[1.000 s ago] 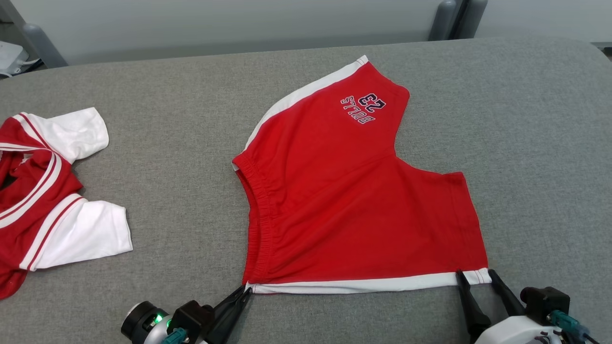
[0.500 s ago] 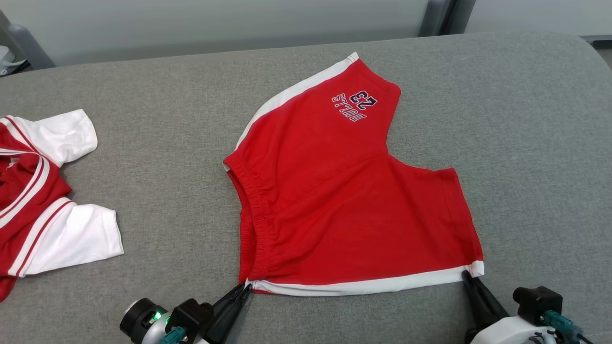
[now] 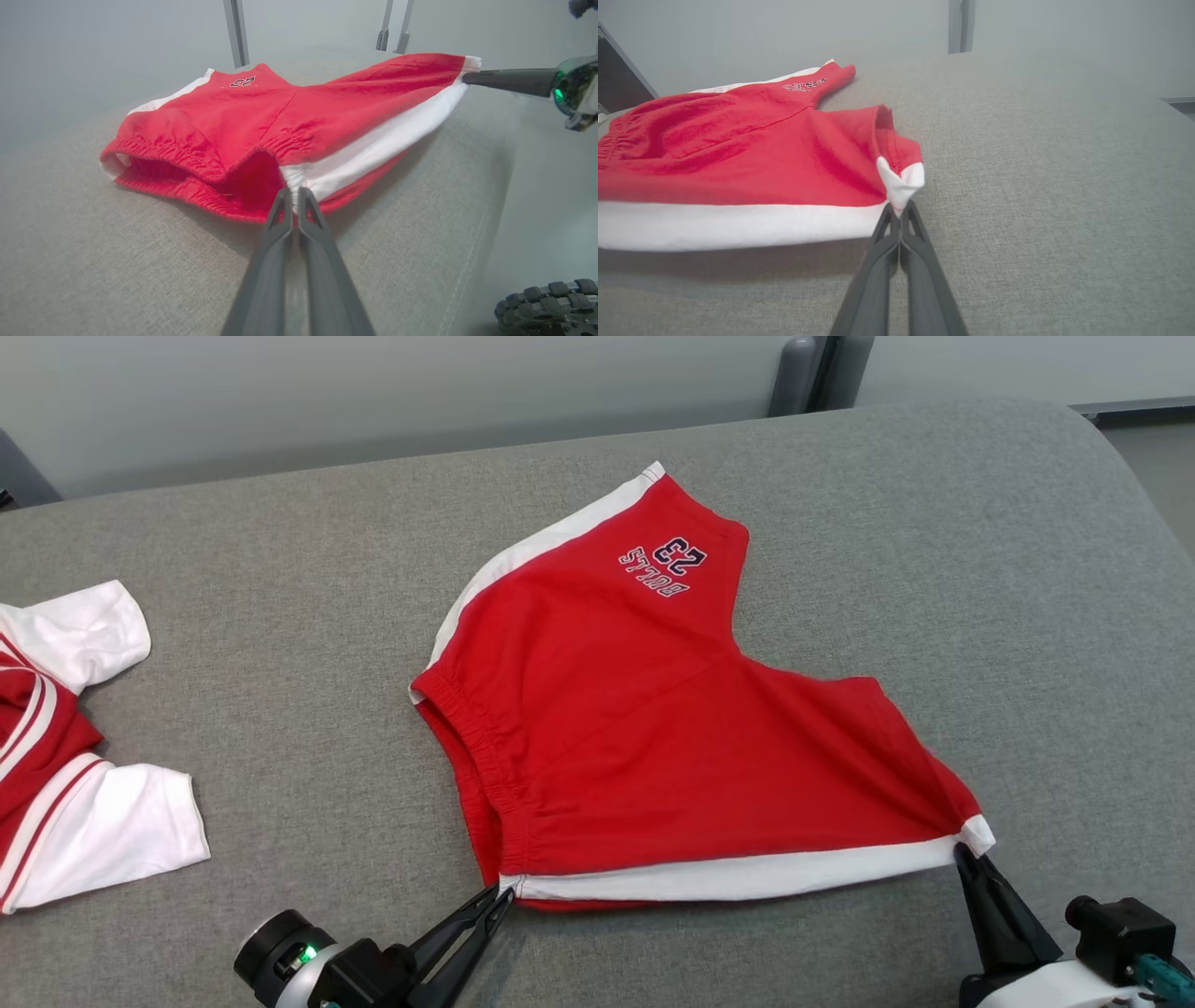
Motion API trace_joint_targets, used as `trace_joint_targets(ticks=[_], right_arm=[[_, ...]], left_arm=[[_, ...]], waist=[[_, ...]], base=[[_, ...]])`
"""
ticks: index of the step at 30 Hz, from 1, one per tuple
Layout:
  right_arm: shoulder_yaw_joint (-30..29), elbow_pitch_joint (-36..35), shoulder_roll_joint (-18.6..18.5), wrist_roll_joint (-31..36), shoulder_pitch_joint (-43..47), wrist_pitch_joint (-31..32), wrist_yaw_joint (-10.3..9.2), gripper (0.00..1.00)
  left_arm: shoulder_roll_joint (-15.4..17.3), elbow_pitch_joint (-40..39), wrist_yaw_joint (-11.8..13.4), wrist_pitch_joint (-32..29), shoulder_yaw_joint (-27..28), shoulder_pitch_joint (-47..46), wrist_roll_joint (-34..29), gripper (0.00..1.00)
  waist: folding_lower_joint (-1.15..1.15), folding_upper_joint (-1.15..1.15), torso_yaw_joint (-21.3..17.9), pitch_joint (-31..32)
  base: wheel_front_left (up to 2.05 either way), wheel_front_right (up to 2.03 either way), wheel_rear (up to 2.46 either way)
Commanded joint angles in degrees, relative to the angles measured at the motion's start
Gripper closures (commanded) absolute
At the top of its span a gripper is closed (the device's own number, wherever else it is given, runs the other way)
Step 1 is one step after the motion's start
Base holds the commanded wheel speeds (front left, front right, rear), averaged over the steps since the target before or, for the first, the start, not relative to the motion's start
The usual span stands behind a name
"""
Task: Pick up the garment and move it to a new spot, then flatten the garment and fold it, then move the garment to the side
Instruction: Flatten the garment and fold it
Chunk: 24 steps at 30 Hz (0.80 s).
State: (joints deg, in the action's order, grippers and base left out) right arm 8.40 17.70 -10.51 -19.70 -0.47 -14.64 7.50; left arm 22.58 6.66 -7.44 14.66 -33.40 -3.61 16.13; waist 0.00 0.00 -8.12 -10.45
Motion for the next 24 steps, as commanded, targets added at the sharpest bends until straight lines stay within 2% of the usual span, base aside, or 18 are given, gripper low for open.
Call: trace_joint_targets(ticks=[1, 6, 12, 15, 19, 23, 24], right_arm=[[1.78, -1.05, -1.5, -0.57, 0.16, -0.36, -0.01, 1.0], [1.18, -1.19, -1.77, -1.26, 1.67, -0.36, -0.01, 1.0], [-1.23, -4.82, -2.89, -1.54, 5.16, -0.36, -0.01, 1.0], [-2.64, -6.77, -1.85, -4.18, 5.59, -0.36, -0.01, 1.0], [-2.54, -7.41, 0.2, -10.88, 3.08, -0.32, -0.01, 1.0], [-1.36, -5.21, -0.57, -12.75, -0.86, 0.51, -0.01, 1.0], [-1.63, -3.19, -0.86, -13.39, -4.33, 0.54, -0.01, 1.0]], left_arm=[[1.16, -1.79, 0.07, 0.34, 2.14, -0.79, -0.59, 1.0], [1.15, -2.49, 0.09, 0.34, 1.73, 0.69, -0.29, 1.0], [2.05, -6.61, 0.21, 0.01, 1.36, 2.14, -0.01, 1.0], [1.89, -8.91, 0.22, -0.69, 1.38, 2.59, 1.38, 1.0], [1.38, -10.38, 0.1, -1.5, 0.57, 1.98, 5.35, 1.0], [1.19, -10.73, 0.03, -1.8, 0.01, -0.03, 8.24, 1.0], [0.9, -10.56, 0.01, -1.89, -0.09, -1.96, 9.76, 1.0]], waist=[[0.0, 0.0, 0.01, 0.24], [0.0, 0.0, 0.19, 1.21], [0.0, 0.0, 0.99, 1.95], [0.0, 0.0, 1.41, 2.05], [0.0, 0.0, 1.98, 1.94], [0.0, 0.0, 2.75, 1.37], [0.0, 0.0, 3.4, 0.74]], base=[[0.0, 0.0, 0.0], [0.0, 0.0, 0.0], [0.0, 0.0, 0.0], [0.0, 0.0, 0.0], [0.0, 0.0, 0.0], [0.0, 0.0, 0.0], [0.0, 0.0, 0.0]])
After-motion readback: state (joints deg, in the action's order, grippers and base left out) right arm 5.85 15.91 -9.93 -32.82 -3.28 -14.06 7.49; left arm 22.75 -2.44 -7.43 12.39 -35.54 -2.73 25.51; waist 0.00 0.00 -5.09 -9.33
